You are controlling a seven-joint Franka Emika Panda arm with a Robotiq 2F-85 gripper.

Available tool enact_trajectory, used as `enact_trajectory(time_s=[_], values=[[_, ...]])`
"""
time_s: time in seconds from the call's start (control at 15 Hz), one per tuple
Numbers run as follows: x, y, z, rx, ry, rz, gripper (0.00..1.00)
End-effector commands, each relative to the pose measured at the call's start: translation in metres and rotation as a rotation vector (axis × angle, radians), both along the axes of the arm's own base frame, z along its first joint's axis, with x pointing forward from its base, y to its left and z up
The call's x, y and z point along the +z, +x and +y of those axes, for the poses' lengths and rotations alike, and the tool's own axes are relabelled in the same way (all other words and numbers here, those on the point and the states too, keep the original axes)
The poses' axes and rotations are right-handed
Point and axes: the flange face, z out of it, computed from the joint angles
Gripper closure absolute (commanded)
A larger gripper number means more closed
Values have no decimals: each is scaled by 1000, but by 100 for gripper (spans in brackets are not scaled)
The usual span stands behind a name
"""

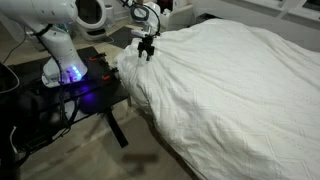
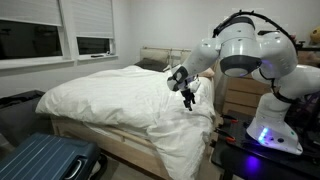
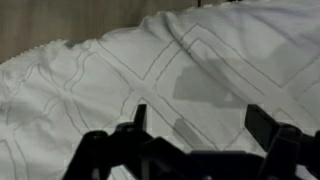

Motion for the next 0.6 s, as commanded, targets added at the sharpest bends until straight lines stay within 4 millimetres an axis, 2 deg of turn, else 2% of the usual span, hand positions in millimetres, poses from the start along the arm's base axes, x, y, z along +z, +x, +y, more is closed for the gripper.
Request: enact_trajectory(time_s=[0.0, 0.27, 0.53], values=[[-6, -41, -4, -3, 31, -75, 0], [-25, -68, -6, 2, 40, -98, 0], [-29, -81, -10, 36, -28, -157, 0]])
